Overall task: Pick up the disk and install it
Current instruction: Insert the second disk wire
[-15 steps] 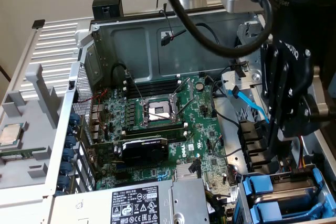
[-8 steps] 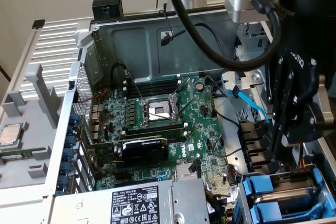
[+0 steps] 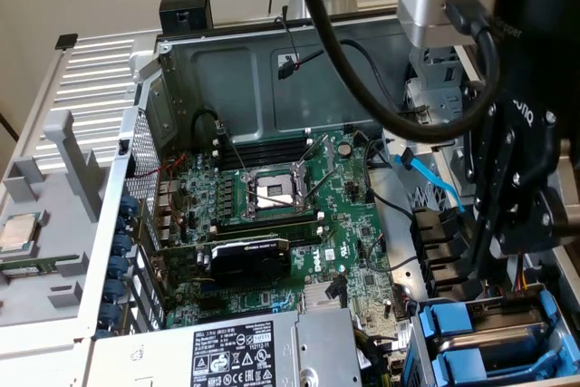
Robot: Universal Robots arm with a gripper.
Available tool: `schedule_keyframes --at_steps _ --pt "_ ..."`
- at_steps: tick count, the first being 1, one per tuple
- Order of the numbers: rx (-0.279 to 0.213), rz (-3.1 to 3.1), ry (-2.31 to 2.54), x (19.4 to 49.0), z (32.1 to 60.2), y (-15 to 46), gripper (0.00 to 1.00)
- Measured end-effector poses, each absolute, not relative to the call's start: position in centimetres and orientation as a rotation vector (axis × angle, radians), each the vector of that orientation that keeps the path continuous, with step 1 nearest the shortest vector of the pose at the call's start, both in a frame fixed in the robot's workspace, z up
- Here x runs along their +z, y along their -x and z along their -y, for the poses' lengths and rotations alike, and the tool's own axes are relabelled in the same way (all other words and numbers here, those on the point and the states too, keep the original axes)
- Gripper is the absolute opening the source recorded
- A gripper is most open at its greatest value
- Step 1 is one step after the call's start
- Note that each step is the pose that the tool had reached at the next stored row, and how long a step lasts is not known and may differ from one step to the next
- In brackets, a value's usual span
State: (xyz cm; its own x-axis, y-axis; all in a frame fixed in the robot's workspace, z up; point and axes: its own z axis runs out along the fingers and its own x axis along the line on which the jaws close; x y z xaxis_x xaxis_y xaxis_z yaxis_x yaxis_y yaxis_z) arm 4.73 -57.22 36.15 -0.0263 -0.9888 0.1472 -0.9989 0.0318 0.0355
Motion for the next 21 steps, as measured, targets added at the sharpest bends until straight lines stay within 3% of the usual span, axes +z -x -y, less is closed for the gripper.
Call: schedule_keyframes --at_steps 21 --pt "0.046 2.165 -2.099 35.5 58.4 -5.4 0.16"
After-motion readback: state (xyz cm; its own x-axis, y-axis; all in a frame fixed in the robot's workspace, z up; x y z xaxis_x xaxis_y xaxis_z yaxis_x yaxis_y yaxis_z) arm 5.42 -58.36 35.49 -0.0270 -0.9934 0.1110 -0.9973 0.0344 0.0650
